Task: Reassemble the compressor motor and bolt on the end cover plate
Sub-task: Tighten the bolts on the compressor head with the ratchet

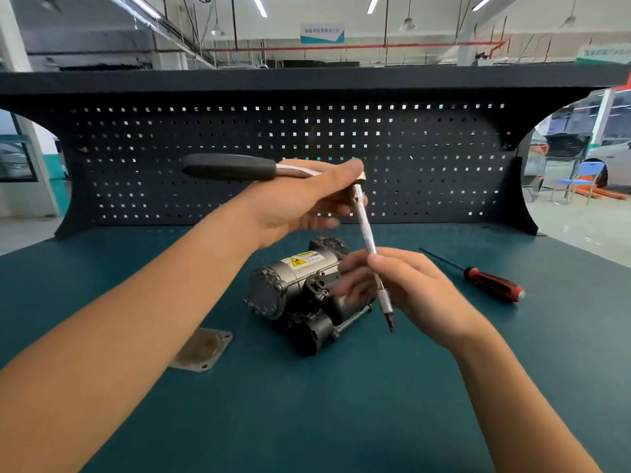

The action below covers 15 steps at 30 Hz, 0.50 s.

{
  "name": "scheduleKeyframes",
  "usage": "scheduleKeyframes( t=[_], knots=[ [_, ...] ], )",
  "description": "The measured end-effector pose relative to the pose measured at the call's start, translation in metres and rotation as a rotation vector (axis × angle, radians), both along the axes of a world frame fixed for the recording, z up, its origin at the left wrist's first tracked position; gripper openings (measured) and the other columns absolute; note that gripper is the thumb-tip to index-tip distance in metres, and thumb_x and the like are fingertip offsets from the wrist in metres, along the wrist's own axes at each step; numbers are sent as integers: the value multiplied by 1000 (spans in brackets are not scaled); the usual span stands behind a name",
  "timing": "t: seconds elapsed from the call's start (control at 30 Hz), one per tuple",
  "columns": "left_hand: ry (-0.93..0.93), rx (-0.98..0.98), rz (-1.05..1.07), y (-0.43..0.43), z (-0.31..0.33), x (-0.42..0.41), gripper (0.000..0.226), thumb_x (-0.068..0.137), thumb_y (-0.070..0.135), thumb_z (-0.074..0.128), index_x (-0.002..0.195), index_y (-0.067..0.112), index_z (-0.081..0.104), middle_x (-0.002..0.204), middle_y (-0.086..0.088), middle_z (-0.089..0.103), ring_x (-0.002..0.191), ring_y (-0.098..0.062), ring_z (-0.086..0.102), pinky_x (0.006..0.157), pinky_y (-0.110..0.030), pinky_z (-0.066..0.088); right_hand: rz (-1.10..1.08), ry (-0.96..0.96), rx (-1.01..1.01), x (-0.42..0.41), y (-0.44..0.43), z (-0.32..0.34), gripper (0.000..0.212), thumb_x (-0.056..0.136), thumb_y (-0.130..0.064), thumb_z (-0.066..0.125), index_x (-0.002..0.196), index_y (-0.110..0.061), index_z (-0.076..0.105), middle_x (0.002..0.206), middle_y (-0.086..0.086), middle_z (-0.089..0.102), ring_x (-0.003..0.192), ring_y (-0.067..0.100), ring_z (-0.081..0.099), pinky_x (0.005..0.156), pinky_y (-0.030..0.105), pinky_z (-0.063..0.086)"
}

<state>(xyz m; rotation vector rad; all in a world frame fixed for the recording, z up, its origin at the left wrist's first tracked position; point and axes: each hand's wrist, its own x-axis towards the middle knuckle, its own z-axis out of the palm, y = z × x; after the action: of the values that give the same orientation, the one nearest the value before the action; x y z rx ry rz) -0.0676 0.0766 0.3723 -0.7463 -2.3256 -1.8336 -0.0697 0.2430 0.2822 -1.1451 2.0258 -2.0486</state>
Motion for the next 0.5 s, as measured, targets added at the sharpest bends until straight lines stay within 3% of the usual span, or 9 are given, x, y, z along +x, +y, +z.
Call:
scheduleKeyframes(
  t=[0.07,0.17,0.33,0.43,0.5],
  knots=[
    [-1,-41,18,-1,2,-4,37,57,47,65,80,19,69,74,5,72,52,1,54,46,-12,43,51,33,86,0,7,2,19,86,-22,52,89,-14,69,78,4,72,70,13,63,66,21,50],
    [-15,-60,15,5,2,-10,36,64,48,64,86,19,68,75,4,73,48,1,49,43,-11,39,-84,113,155,-5,3,-3,11,88,-16,62,91,-13,72,81,0,72,76,8,63,74,25,52],
    [-217,203,-7,22,0,-15,45,89,54,48,79,14,65,74,-5,72,35,-1,40,33,-10,32,-392,238,11,-10,-12,-12,20,82,-8,68,80,-28,70,77,4,72,72,3,58,71,29,51],
    [-172,161,-11,29,3,-13,41,95,43,46,68,14,60,71,-8,72,35,-2,44,33,-11,35,-459,284,-73,-11,-19,-17,26,81,-7,70,76,-33,68,64,-15,67,65,-6,55,63,14,47],
    [-122,101,3,34,6,-10,40,97,34,46,65,13,59,65,-7,71,36,-3,49,34,-12,38,-505,302,-92,-12,-23,-19,26,82,-8,69,75,-33,67,60,-15,60,61,-6,49,60,11,41]
  ],
)
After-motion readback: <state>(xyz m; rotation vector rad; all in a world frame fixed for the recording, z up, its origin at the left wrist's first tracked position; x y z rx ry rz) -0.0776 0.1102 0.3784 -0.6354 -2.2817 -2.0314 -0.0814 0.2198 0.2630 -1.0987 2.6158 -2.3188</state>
